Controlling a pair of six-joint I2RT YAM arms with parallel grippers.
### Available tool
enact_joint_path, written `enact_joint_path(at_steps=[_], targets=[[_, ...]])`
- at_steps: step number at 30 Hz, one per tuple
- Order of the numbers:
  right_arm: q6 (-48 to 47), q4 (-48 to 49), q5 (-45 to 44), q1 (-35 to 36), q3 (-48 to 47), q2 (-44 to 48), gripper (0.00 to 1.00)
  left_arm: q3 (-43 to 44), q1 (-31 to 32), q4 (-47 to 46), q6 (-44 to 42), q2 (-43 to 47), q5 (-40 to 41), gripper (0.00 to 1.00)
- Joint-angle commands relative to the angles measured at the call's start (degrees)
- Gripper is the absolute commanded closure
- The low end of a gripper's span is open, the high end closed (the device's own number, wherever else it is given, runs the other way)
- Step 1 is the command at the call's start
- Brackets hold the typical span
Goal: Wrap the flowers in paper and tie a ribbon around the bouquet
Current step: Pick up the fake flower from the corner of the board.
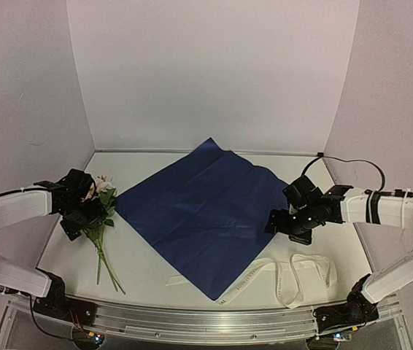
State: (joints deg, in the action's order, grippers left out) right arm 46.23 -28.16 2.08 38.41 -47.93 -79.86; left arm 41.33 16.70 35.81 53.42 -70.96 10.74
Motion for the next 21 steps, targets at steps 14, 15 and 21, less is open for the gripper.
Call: enact_joint_path(at_steps=[14,15,21], targets=[[-1.6,1.2,-2.1,0.7,0.8,0.0,0.09,-6.2,7.8,-5.5,9.8,-5.2,2.0,0.23],[-1.8,1.3,-2.1,0.7,0.5,-0.2,0.09,-6.0,7.7,-5.7,9.7,-5.9,2.4,0.27],[-4.3,3.1,0.2,0.8,-2.3,-3.8,0.11,-7.0,7.7,-9.3,9.5,-9.1,4.0,0.45]])
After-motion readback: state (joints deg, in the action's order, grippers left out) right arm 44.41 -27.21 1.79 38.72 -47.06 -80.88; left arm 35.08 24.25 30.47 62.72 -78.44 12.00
